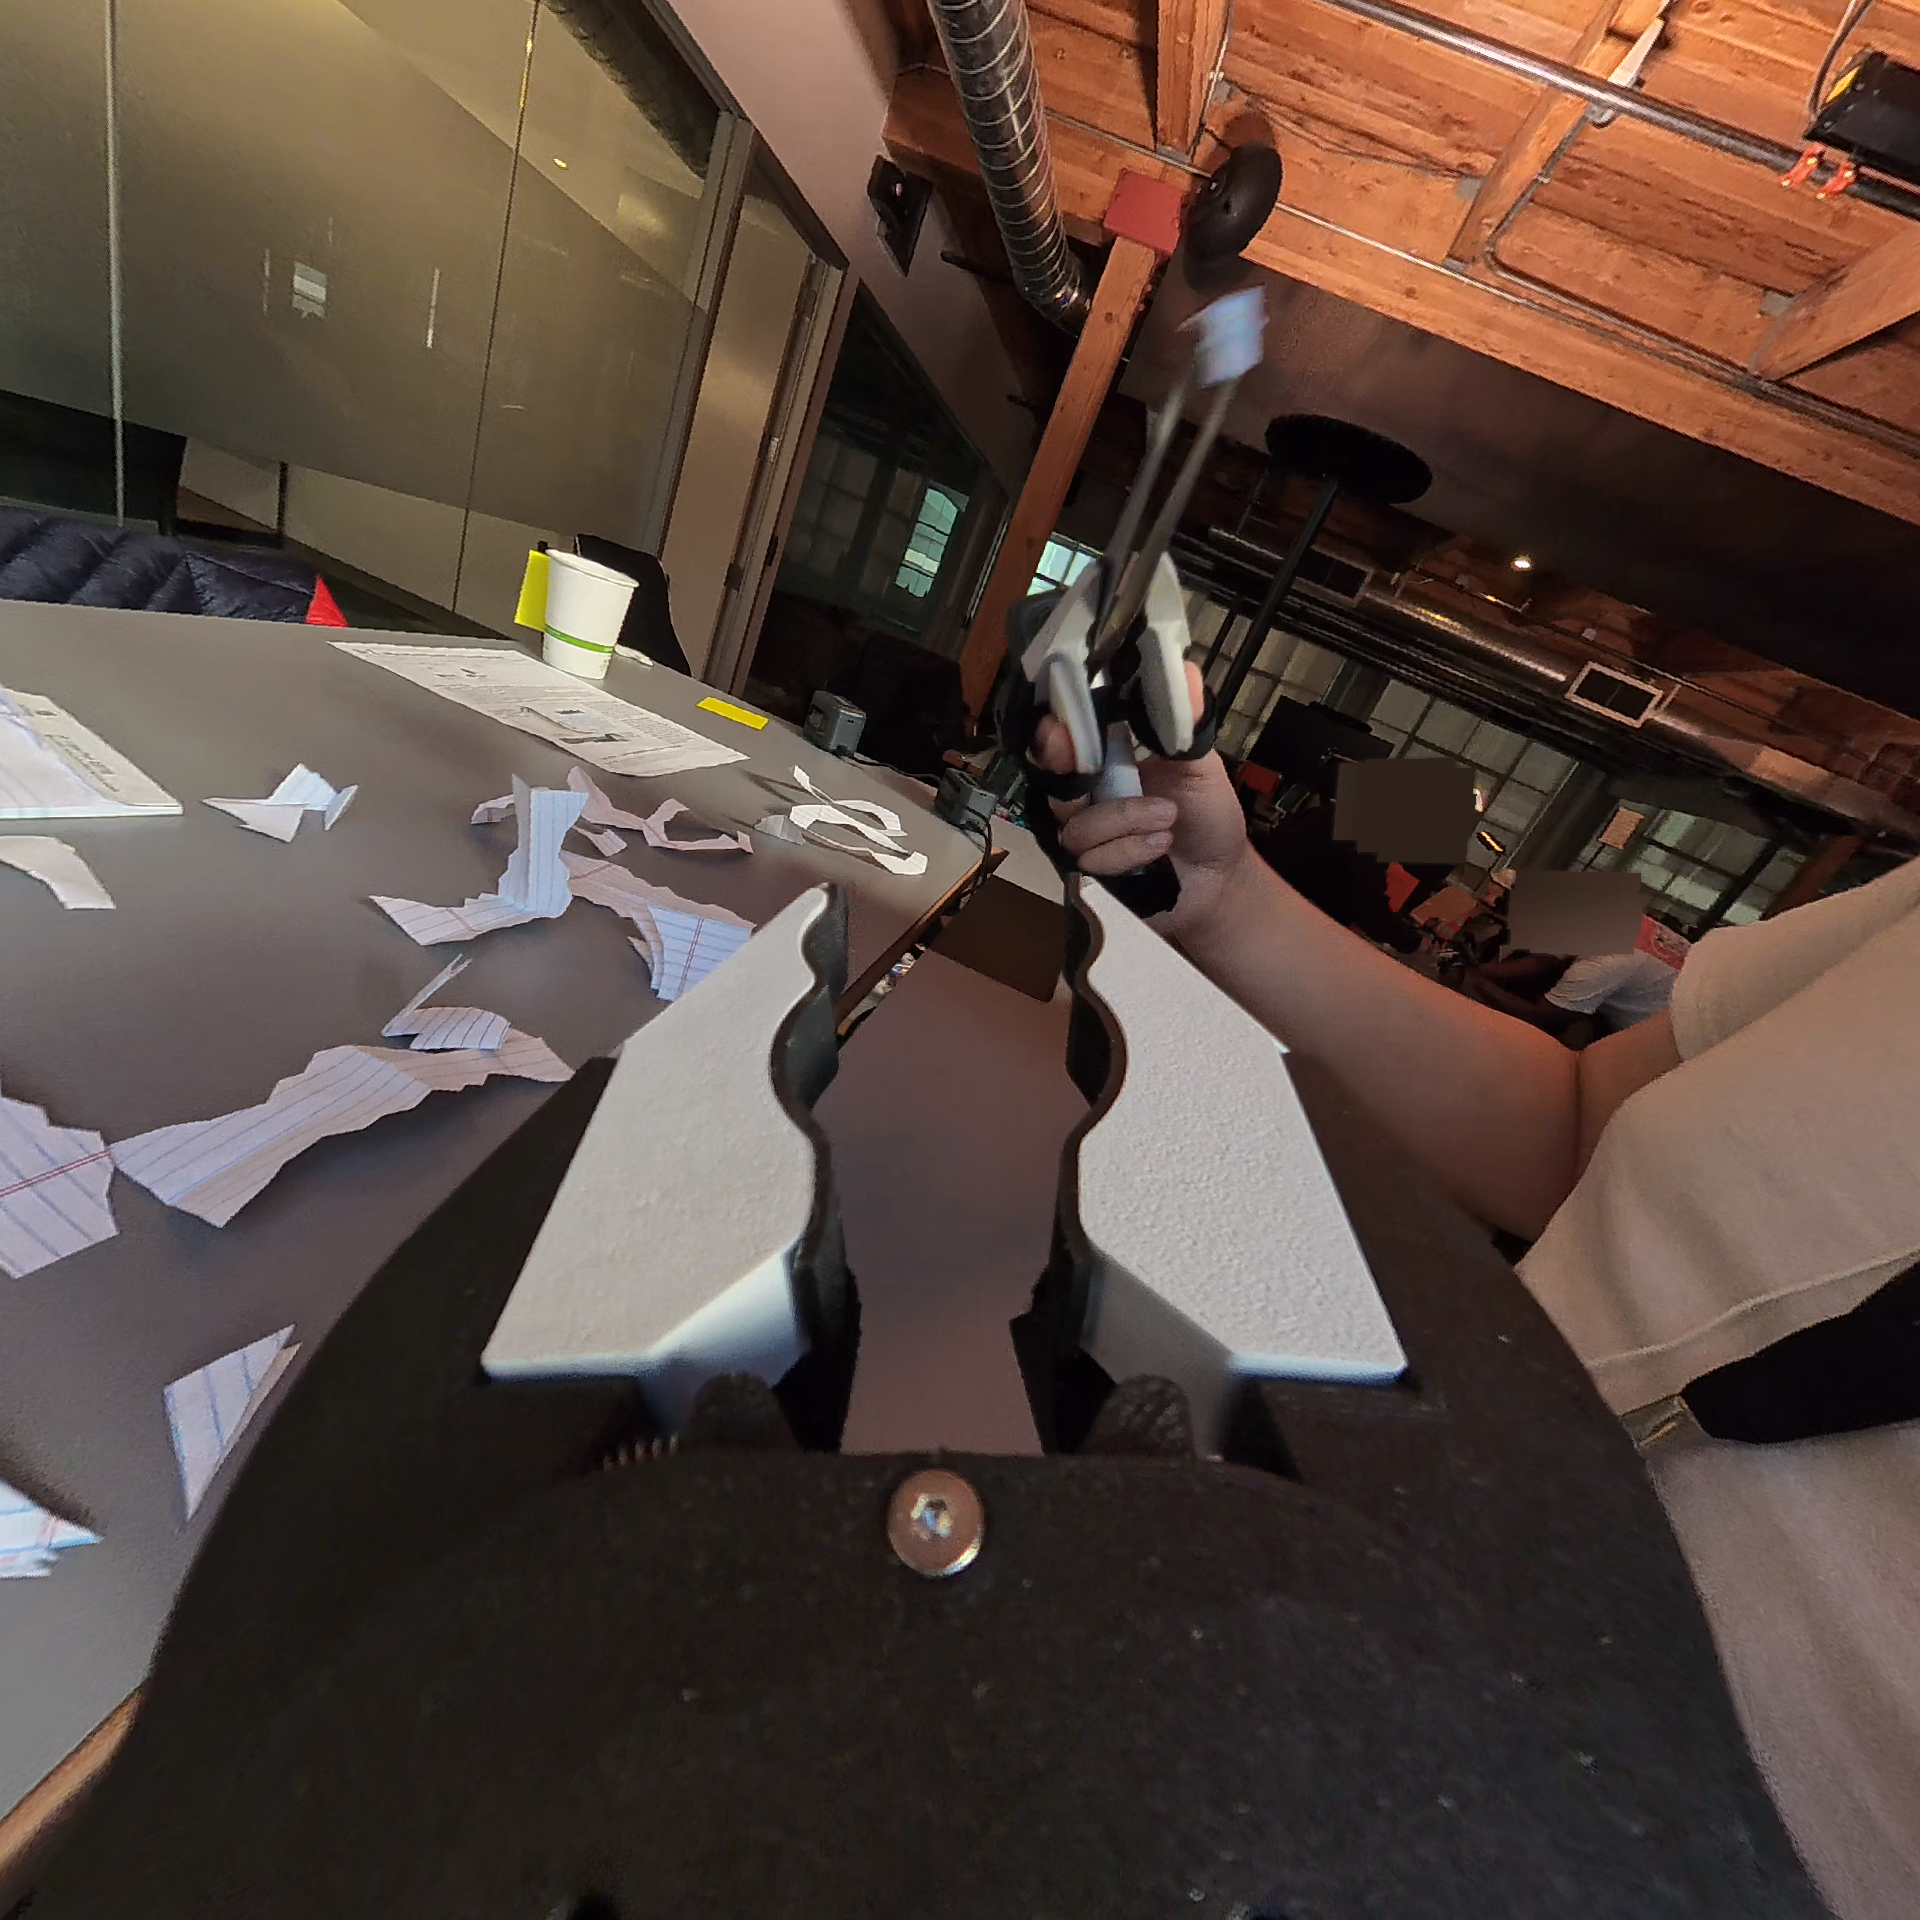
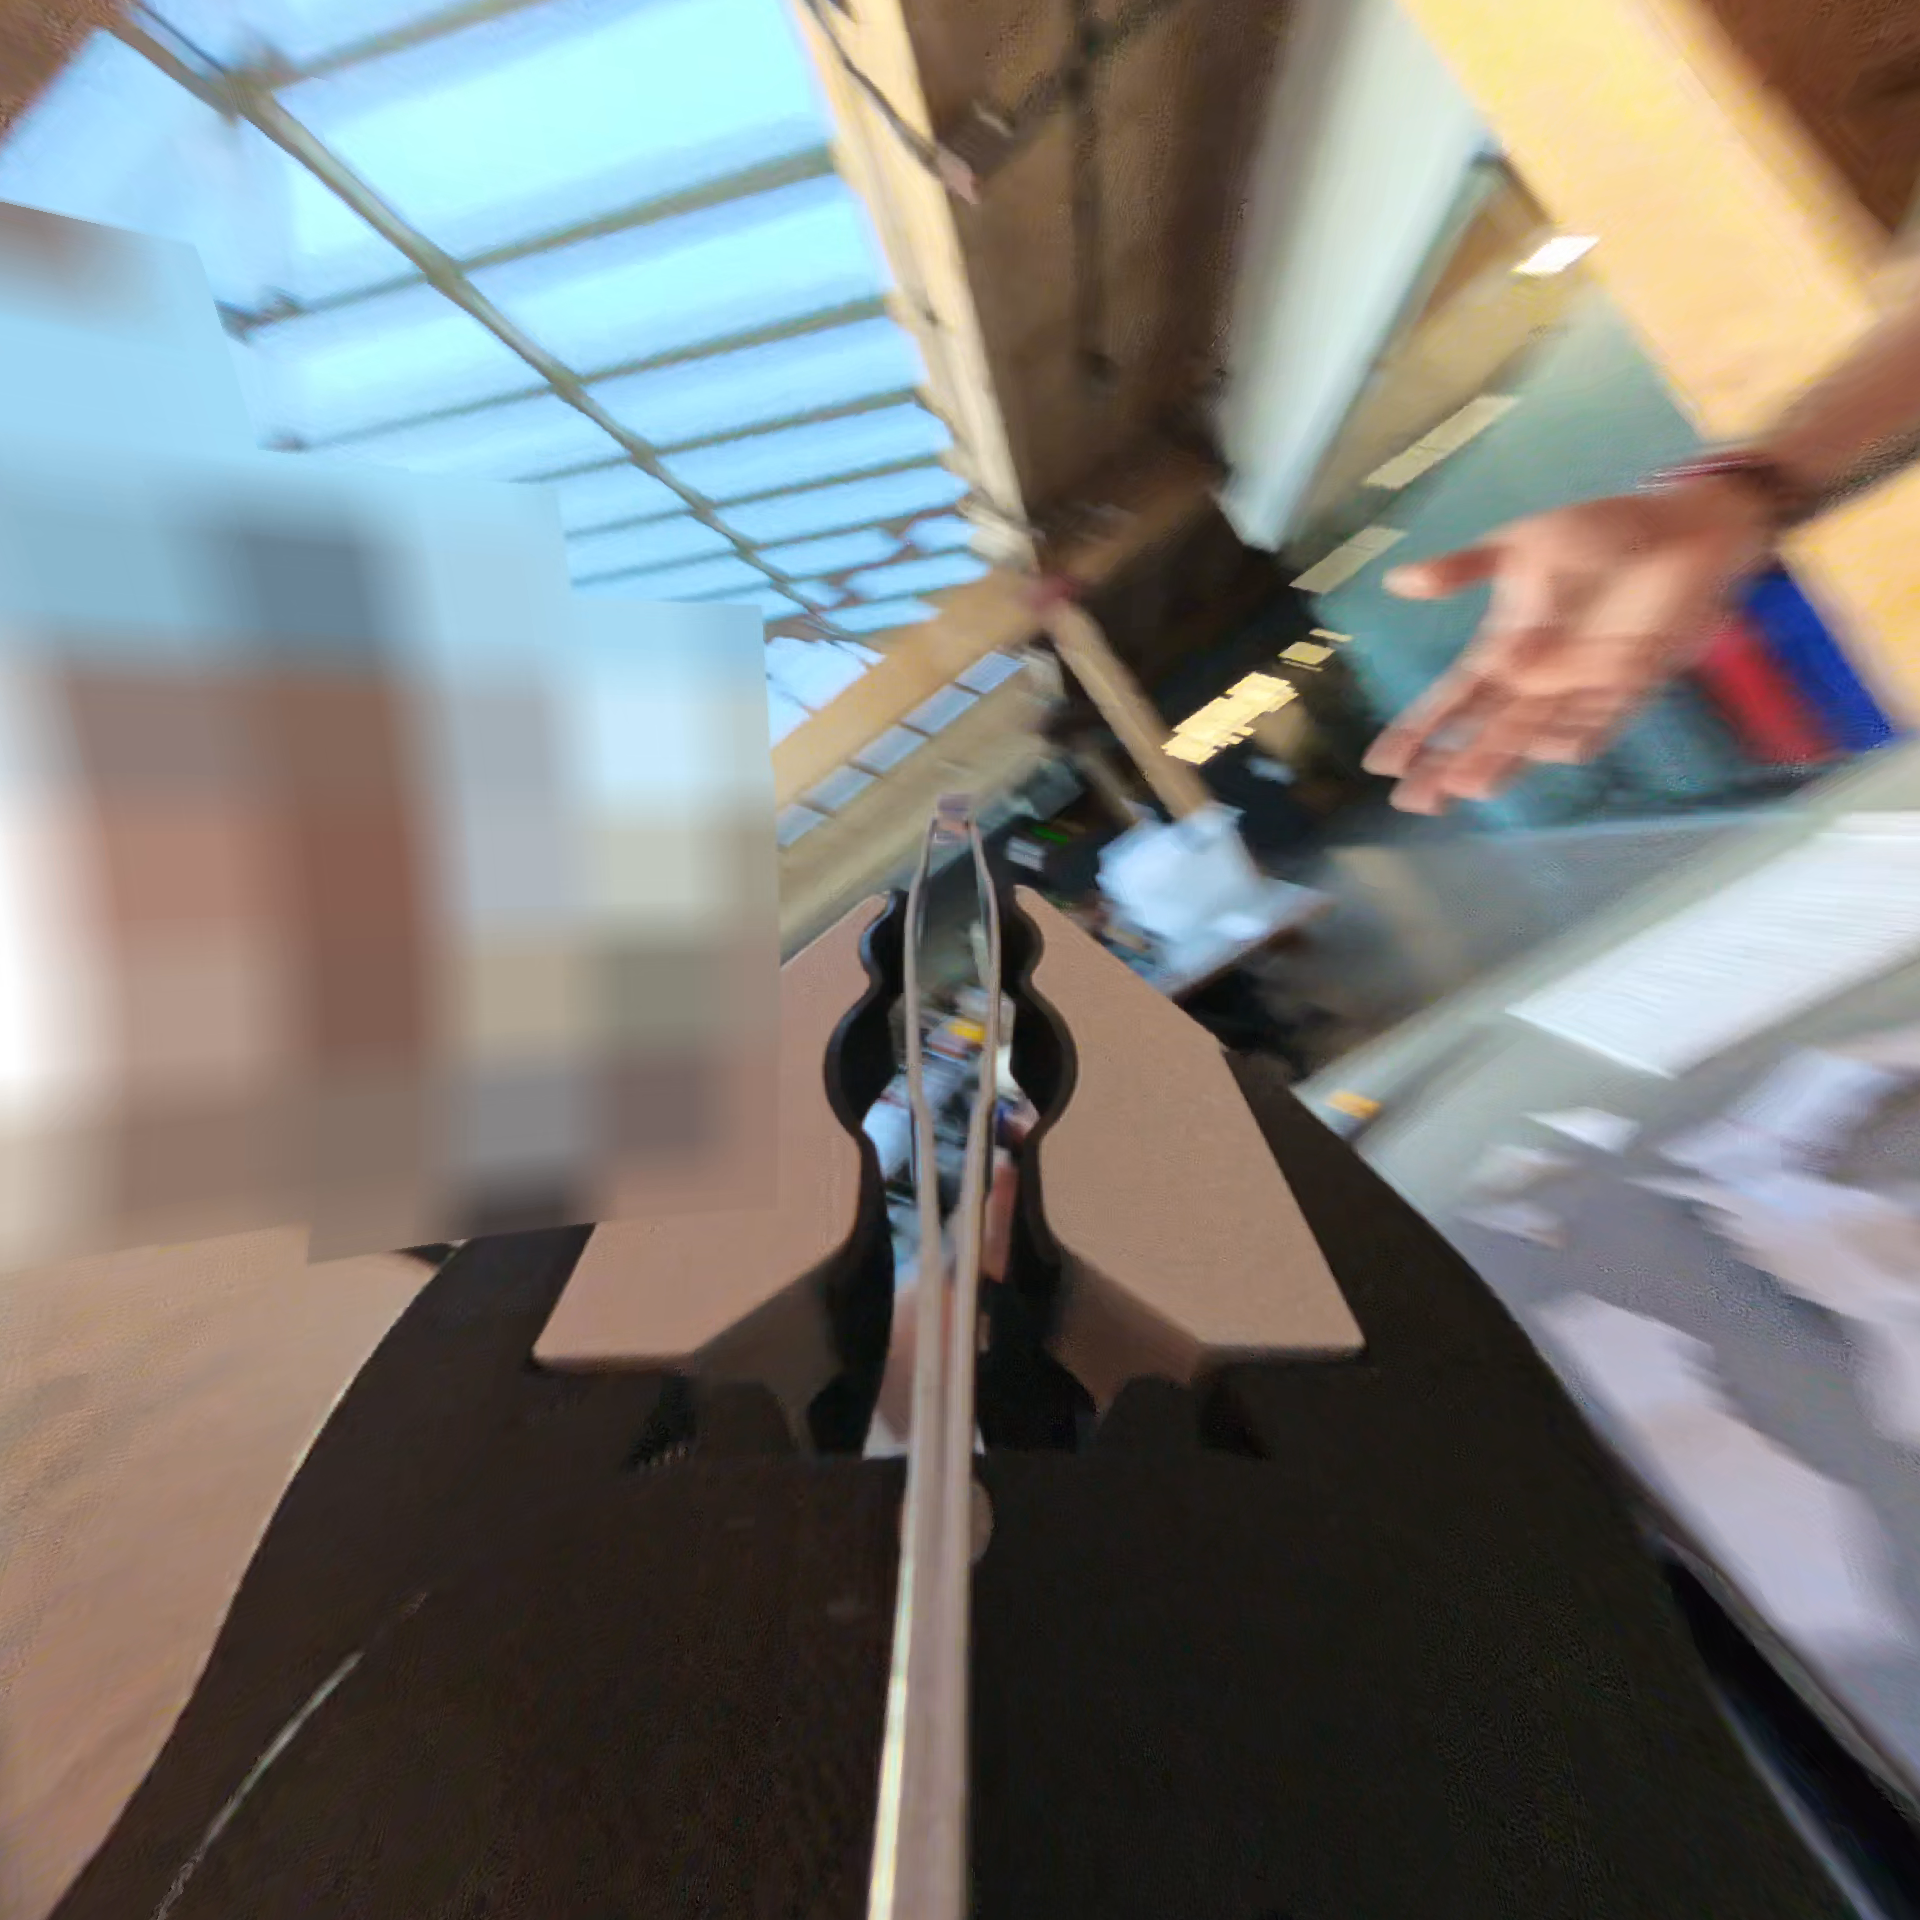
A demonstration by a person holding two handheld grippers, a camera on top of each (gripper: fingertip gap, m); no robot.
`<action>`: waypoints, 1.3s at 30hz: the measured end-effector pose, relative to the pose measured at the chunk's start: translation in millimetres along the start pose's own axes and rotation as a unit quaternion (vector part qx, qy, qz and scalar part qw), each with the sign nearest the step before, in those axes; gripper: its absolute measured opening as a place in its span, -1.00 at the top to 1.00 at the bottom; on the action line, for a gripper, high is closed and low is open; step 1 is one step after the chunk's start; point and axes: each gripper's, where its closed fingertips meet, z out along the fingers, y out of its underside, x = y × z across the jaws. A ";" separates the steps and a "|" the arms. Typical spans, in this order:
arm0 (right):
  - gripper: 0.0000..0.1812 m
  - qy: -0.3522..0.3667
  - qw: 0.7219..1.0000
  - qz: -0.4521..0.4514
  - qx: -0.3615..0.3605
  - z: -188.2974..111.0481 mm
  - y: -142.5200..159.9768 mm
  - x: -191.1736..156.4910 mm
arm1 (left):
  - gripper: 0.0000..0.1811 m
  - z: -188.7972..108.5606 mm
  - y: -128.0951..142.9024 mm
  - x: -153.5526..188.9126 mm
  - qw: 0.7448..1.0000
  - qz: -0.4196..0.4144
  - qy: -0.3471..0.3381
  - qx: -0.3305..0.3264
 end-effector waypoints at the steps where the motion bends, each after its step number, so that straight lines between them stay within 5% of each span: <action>1: 0.84 0.104 0.990 -0.077 -0.048 -6.3 7.5 22.2 | 0.56 -3.0 2.0 -2.0 1.000 -0.001 -0.008 -0.003; 3: 0.84 0.264 0.921 -0.246 -0.147 -28.7 16.3 53.1 | 0.56 -9.6 7.7 -6.2 1.000 -0.002 -0.025 -0.012; 5: 0.83 0.335 0.851 -0.334 -0.227 -44.6 26.8 65.6 | 0.56 -16.2 14.8 -10.9 0.999 -0.004 -0.044 -0.020; 8: 0.84 0.371 0.807 -0.365 -0.278 -55.6 44.0 79.6 | 0.57 -22.9 23.3 -15.0 0.997 -0.014 -0.065 -0.027; 13: 0.83 0.362 0.803 -0.375 -0.289 -57.3 60.7 91.8 | 0.57 -25.8 33.3 -17.8 0.993 -0.010 -0.105 -0.045; 28: 0.83 0.242 0.857 -0.378 -0.254 -61.9 73.4 72.8 | 0.59 -30.1 64.8 25.5 0.960 0.017 -0.269 -0.072; 39: 0.83 0.236 0.865 -0.371 -0.241 -72.0 97.3 79.5 | 0.61 -39.8 70.6 47.3 0.945 0.019 -0.316 -0.083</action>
